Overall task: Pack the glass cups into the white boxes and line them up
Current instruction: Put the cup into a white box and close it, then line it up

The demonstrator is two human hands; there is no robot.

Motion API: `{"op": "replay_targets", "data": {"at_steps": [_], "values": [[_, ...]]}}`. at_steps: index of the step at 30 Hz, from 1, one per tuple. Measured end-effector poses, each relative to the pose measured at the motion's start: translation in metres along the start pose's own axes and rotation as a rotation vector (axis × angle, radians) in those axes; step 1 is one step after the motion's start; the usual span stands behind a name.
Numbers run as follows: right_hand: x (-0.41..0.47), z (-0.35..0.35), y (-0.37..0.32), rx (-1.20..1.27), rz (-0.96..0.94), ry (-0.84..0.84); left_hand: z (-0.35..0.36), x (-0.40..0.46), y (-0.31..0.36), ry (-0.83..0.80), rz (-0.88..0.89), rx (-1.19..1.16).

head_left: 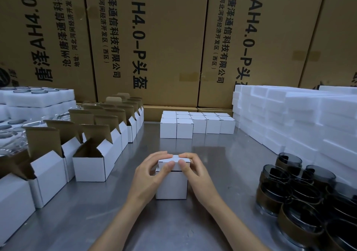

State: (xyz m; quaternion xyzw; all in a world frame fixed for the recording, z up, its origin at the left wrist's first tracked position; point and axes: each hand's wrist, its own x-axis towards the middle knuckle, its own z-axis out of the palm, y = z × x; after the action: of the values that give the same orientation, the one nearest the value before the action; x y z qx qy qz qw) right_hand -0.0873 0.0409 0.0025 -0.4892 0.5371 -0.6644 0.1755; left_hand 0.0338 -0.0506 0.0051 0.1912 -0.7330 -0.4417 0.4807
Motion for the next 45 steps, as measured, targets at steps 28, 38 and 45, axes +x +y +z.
{"op": "replay_targets", "data": {"at_steps": [28, 38, 45], "values": [[-0.006, 0.009, -0.003, -0.118, 0.068, 0.015, 0.007, -0.003, 0.003, -0.084, -0.147, -0.025], [-0.007, 0.02, -0.003, -0.223, 0.097, -0.003, 0.01, -0.001, -0.009, -0.002, -0.258, -0.273], [-0.01, 0.015, 0.007, -0.456, 0.033, 0.088, 0.01, -0.001, -0.01, -0.071, -0.398, -0.44]]}}
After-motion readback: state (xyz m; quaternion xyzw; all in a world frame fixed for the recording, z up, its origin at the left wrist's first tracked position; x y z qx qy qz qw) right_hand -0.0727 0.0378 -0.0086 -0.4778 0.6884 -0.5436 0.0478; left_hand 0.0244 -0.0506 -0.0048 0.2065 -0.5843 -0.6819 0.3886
